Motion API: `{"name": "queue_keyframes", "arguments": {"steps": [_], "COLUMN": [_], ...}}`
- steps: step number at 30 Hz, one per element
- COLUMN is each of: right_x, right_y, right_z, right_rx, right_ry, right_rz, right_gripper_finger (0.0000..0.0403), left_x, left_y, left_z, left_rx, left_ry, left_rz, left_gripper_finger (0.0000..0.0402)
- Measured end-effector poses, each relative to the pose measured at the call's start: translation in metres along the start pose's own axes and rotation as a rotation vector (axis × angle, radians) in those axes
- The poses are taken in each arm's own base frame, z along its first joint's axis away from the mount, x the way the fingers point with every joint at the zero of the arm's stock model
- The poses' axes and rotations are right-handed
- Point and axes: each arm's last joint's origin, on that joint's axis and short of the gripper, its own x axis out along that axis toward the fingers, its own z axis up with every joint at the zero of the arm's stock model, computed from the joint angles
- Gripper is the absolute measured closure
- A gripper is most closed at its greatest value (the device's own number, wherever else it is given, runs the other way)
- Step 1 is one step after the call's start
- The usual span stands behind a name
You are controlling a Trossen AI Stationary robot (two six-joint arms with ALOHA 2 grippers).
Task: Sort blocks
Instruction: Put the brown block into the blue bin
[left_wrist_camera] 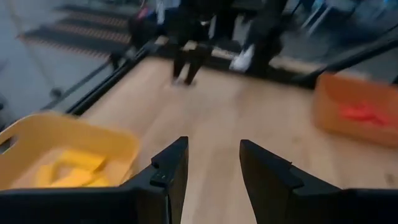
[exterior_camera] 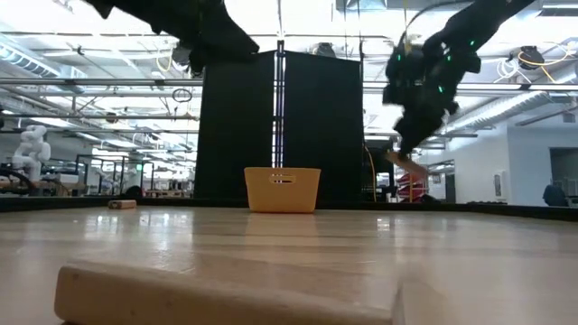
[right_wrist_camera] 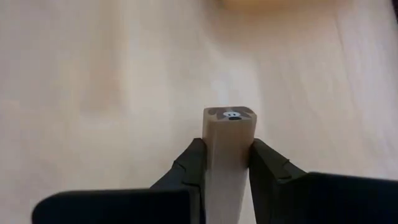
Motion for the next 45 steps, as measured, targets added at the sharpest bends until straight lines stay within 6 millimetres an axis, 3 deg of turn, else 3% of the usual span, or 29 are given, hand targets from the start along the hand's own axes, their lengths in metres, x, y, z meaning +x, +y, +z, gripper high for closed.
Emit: {"name": "queue_keyframes", "arguments": {"steps": [7,10,18,22,28,38,45], "right_x": [-0.010,-0.008,-0.001,0.001,0.002,0.001,0.009], "right_y": [0.035,0.056,0.106,0.122,0.140,0.161,0.172], "right_z": [0.047,0.065,0.100,0.106,0.107,0.107,0.111], "right_rx": [-0.105,-0.180,-0.286,-0.285,-0.223,-0.161,-0.142], "right_ry": [-0.430,-0.545,-0.816,-0.867,-0.871,-0.896,-0.948], "right_rz": [0.231,0.287,0.401,0.421,0.343,0.185,0.152], "right_gripper_finger": [0.0358,0.0358,0.0358,0.0358,0.0358,0.0358,0.0357], "left_x": [0.007,0.010,0.031,0.040,0.044,0.047,0.046], "left_y": [-0.012,-0.014,-0.023,-0.025,-0.033,-0.039,-0.042], "left_z": [-0.039,-0.045,-0.058,-0.068,-0.076,-0.076,-0.067], "left_rx": [-0.078,-0.120,-0.118,-0.073,0.134,0.162,0.144], "left_ry": [-0.243,-0.349,-0.350,-0.300,-0.284,-0.345,-0.409], "left_rz": [-0.097,-0.130,-0.153,-0.156,-0.174,-0.193,-0.191], "left_gripper_finger": [0.0261,0.0261,0.0261,0.0261,0.0251,0.0144,0.0121]}}
